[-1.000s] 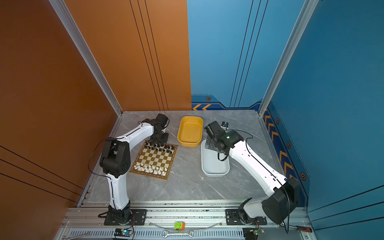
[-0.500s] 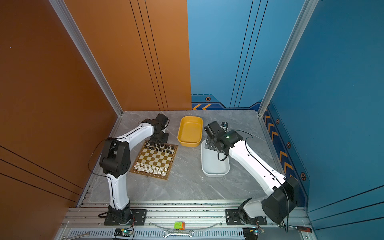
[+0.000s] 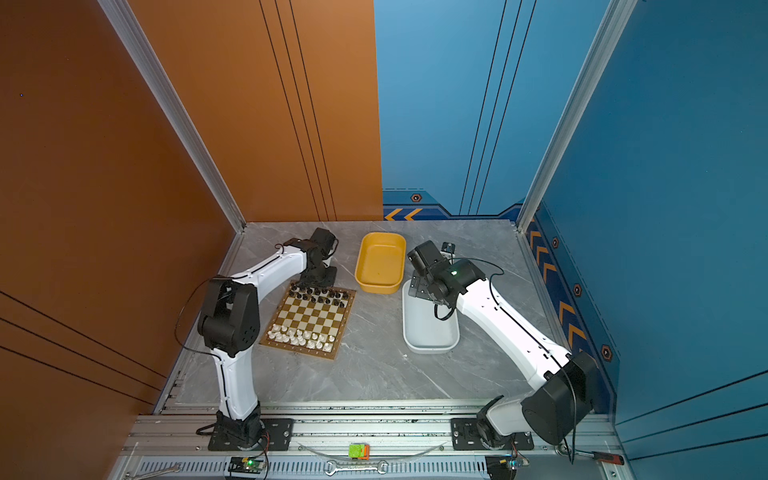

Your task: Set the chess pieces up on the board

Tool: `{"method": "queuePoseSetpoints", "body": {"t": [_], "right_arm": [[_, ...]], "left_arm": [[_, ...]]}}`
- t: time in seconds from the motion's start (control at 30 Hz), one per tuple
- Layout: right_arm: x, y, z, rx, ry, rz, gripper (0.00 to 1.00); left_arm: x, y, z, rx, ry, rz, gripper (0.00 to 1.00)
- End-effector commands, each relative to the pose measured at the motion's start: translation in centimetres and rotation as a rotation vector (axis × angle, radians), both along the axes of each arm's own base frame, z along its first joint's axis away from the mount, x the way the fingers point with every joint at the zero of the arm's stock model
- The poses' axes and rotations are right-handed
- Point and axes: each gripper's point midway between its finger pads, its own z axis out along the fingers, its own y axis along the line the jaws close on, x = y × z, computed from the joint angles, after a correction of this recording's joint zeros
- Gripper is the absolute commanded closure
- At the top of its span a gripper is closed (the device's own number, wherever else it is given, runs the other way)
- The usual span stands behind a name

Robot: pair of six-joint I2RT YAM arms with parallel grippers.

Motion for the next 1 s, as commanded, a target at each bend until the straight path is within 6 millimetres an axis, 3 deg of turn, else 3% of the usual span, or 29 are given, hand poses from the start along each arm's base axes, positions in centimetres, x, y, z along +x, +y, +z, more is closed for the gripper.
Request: {"method": "queuePoseSetpoints", "body": {"t": [0.0, 0.6, 0.97], "right_arm": [[0.2, 0.3, 0.6, -0.002, -0.012, 0.014, 0.00], [-0.7, 0.5, 0.4, 0.004, -0.026, 0.008, 0.00], [-1.2, 0.2, 0.4, 0.007, -0.036, 0.003, 0.00]], "left_arm": [[-1.3, 0.2, 0.1, -0.019, 0.041, -0.001, 0.93], [-2.1, 0.7, 0.6, -0.009, 0.045, 0.000, 0.93], [-1.9, 0.1, 1.1, -0.023, 0.031, -0.006, 0.74]]}}
